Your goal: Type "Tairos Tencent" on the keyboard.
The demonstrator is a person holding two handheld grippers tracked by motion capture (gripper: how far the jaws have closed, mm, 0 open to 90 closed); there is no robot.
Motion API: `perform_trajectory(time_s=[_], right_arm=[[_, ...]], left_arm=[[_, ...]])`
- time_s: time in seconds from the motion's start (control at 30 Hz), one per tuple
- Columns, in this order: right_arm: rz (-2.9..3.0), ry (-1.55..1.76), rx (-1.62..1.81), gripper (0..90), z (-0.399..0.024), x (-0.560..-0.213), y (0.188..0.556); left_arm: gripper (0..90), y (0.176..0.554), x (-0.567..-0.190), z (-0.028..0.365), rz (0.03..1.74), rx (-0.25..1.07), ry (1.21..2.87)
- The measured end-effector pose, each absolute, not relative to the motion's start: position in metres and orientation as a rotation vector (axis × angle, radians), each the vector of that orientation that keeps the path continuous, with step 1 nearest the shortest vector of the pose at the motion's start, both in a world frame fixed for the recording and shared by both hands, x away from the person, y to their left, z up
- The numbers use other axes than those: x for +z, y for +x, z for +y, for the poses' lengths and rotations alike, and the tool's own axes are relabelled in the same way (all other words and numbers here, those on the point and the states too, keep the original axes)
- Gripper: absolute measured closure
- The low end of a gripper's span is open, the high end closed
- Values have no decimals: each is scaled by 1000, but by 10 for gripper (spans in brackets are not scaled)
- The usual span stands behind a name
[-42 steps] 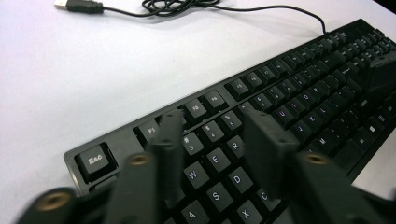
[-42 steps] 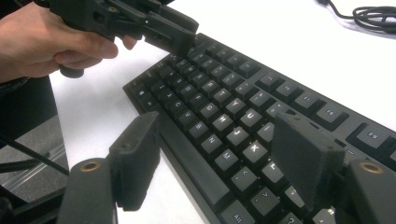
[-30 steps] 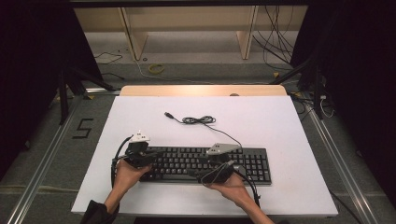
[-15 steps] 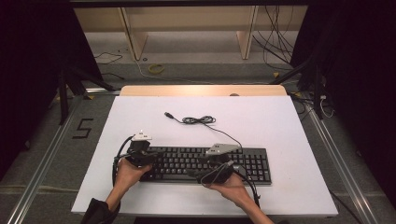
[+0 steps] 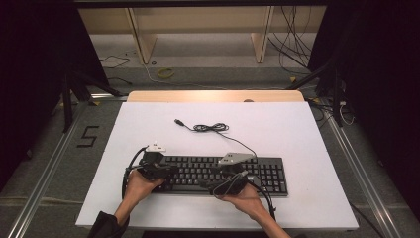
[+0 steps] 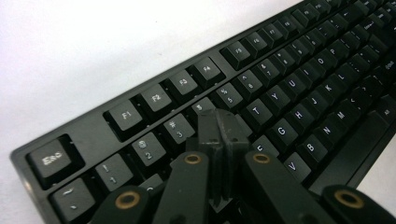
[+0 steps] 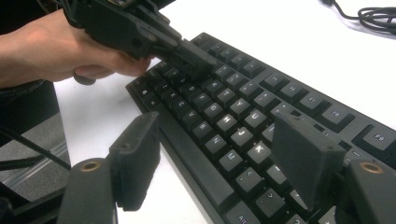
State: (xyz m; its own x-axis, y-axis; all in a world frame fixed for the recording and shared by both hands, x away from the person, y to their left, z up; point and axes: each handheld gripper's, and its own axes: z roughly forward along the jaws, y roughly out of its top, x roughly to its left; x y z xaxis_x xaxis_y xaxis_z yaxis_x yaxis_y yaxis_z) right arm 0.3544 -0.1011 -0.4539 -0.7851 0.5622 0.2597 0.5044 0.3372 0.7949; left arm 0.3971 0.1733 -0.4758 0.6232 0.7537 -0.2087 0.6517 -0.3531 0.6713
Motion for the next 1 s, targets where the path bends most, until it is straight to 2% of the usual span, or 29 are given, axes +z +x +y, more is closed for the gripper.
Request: perform_trajectory(time_s=[0.37, 1.0], right_arm=[[2516, 1008, 1463, 336, -101, -454, 355], [2505, 1010, 1465, 336, -103, -453, 355]], left_arm=[[890, 395, -471, 174, 1097, 185, 2082], [647, 385, -462, 178, 1064, 153, 2029]])
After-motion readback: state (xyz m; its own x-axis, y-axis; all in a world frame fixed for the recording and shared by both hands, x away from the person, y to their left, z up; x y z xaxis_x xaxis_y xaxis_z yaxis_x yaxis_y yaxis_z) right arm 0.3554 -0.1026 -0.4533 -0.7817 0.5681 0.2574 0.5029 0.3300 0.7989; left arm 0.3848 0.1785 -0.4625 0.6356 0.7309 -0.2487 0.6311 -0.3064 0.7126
